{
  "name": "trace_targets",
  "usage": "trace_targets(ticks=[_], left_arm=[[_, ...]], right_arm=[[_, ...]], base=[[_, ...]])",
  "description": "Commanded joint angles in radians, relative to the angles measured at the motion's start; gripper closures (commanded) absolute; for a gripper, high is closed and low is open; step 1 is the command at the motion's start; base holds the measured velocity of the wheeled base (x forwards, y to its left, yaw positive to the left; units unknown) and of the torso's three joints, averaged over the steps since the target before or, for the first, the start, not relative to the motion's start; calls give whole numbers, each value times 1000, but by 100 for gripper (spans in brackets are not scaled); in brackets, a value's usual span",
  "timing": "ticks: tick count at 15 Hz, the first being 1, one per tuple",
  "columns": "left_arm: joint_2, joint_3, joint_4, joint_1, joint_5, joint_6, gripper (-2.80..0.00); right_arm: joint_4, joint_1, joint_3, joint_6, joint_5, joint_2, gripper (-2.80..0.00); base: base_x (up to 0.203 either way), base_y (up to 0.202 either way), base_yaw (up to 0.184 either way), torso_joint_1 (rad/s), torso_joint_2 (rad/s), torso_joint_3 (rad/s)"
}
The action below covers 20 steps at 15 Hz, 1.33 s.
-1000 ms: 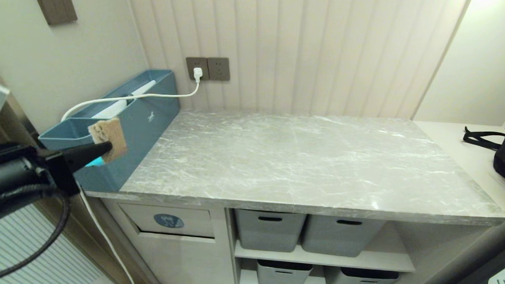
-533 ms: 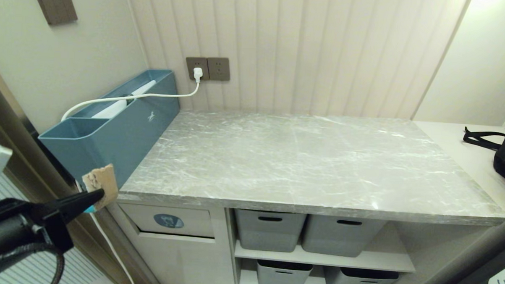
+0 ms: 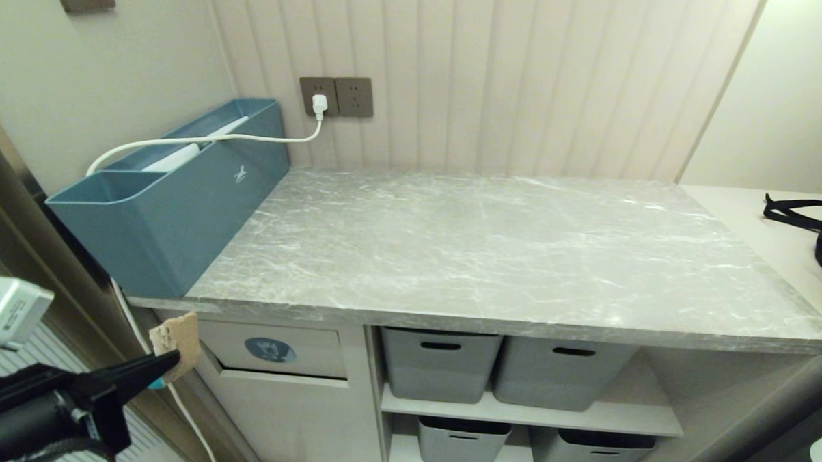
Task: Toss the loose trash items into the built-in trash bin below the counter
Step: Put the garbage in the trash can
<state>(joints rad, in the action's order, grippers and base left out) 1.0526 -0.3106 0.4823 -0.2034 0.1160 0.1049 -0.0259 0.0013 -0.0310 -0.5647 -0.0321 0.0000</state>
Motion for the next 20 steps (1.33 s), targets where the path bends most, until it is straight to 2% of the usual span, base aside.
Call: trace_targets(ticks=[1, 2, 3, 4, 5, 6, 7, 8, 9, 12, 13, 14, 15, 16, 17, 20], left_arm=[[10, -11, 4, 0, 2, 1, 0], [-2, -12, 3, 1, 1, 8, 0], [-31, -3, 3, 1, 2, 24, 0], [-74, -1, -2, 2, 5, 38, 0], [-98, 1, -8, 2, 10, 44, 0], [-89, 2, -10, 2, 11, 45, 0], [-52, 2, -7, 2, 9, 40, 0], [-34, 0, -2, 5, 6, 34, 0], [-22, -9, -1, 14, 6, 34, 0], [51, -56, 5, 19, 11, 35, 0], [73, -74, 18, 19, 10, 36, 0], [86, -78, 48, 19, 10, 37, 0], [83, -71, 64, 19, 10, 39, 0], [81, -64, 65, 19, 10, 42, 0], [81, -60, 67, 19, 11, 42, 0], [81, -42, 81, 21, 10, 42, 0]], right_arm=[[10, 0, 12, -471, 4, 2, 0], [27, 0, 16, -731, -1, 2, 0], [42, 0, 19, -905, -5, 2, 0], [55, 0, 22, -1008, -7, 1, 0], [69, 0, 26, -1028, -9, 1, 0], [81, 0, 30, -973, -6, 1, 0], [106, 0, 31, -897, 4, 1, 0], [131, 0, 32, -770, 14, 1, 0], [145, 0, 32, -581, 21, 1, 0], [116, 0, 31, 187, 30, 1, 0], [93, 0, 32, 416, 25, 1, 0], [66, 0, 32, 586, 23, 1, 0], [46, 0, 32, 677, 23, 1, 0], [35, 0, 31, 683, 23, 1, 0], [25, 0, 32, 641, 23, 1, 0], [24, 0, 33, 637, 18, 2, 0]], base=[[0, 0, 0, -17, 41, 21], [0, 0, 0, 0, 0, 0], [0, 0, 0, 0, 0, 0], [0, 0, 0, 0, 0, 0], [0, 0, 0, 0, 0, 0], [0, 0, 0, 0, 0, 0], [0, 0, 0, 0, 0, 0], [0, 0, 0, 0, 0, 0], [0, 0, 0, 0, 0, 0], [0, 0, 0, 0, 0, 0], [0, 0, 0, 0, 0, 0], [0, 0, 0, 0, 0, 0], [0, 0, 0, 0, 0, 0], [0, 0, 0, 0, 0, 0], [0, 0, 0, 0, 0, 0], [0, 0, 0, 0, 0, 0]])
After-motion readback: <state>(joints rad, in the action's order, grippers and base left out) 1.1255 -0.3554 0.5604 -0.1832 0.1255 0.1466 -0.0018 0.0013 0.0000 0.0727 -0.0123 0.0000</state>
